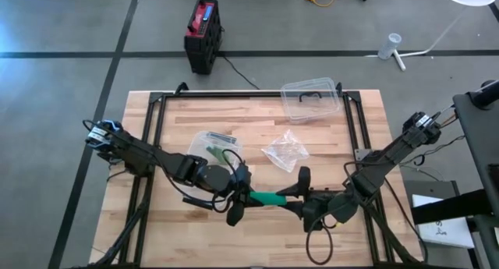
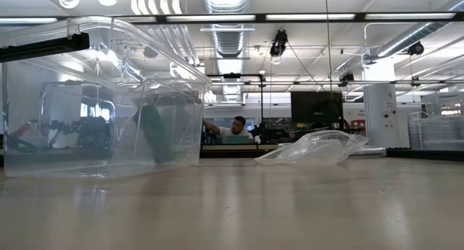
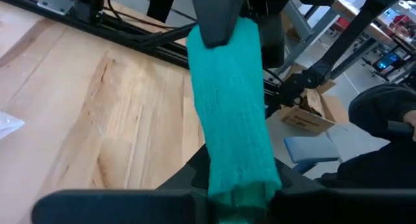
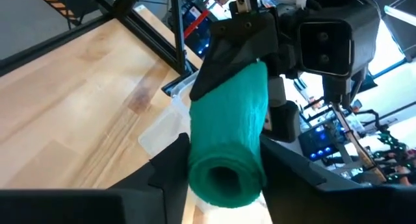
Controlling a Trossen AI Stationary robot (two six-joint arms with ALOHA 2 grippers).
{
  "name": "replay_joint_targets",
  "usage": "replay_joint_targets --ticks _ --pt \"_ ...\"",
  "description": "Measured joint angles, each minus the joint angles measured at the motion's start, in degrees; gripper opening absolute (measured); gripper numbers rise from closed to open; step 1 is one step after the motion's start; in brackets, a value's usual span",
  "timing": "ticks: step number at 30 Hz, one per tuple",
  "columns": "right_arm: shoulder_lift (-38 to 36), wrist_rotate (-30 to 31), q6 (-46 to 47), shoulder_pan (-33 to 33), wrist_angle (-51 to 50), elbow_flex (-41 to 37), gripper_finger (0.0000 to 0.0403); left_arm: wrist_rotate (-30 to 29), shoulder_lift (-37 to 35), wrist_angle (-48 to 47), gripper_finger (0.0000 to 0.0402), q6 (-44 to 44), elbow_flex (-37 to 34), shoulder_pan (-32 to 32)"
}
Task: Roll bandage
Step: Put the blue bandage into the transparent zip bag
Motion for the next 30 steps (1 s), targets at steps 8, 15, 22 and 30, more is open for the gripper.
replay_joint_targets --ticks 8,15,22,30 --pt "-0.04 -0.25 2.12 -0.24 -1.17 0.00 0.0090 0.16 -0.05 4.07 0.0043 4.63 0.00 -0.33" --pt "-2.22 -0.71 5.15 -0.24 -0.39 0.00 0.0016 -0.59 -2.04 6.66 0.0104 9.39 -0.02 -0.90" --pt "-10.18 -0.51 14.15 -0.20 -5.26 -0.15 0.0015 -9.11 -7.37 1.29 0.0200 16.02 -0.18 -1.31" --pt "-17.76 9.30 50.98 -2.67 -41.71 -4.40 0.0014 -22.91 -5.08 -1.66 0.0270 18.45 -4.87 -0.47"
